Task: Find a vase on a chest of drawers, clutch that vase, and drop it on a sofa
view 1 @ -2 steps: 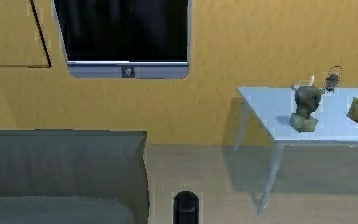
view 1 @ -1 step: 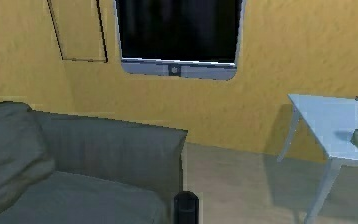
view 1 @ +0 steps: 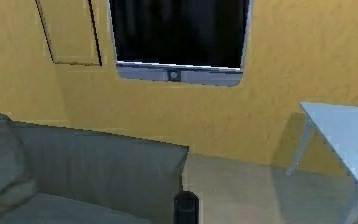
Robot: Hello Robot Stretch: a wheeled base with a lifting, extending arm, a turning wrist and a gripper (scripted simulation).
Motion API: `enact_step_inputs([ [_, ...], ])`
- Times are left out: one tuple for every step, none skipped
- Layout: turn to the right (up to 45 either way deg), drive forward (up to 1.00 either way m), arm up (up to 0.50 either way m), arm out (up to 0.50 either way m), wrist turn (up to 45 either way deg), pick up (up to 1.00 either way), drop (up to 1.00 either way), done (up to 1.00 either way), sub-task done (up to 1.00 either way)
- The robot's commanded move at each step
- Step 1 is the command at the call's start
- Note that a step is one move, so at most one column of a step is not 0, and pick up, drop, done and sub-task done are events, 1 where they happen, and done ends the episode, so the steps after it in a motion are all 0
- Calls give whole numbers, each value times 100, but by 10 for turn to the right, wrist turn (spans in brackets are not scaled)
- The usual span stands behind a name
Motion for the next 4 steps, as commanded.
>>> enact_step_inputs([
  [60,0,0,0,0,0,0,0,0],
  [60,0,0,0,0,0,0,0,0],
  [-270,0,0,0,0,0,0,0,0],
  [450,0,0,0,0,0,0,0,0],
])
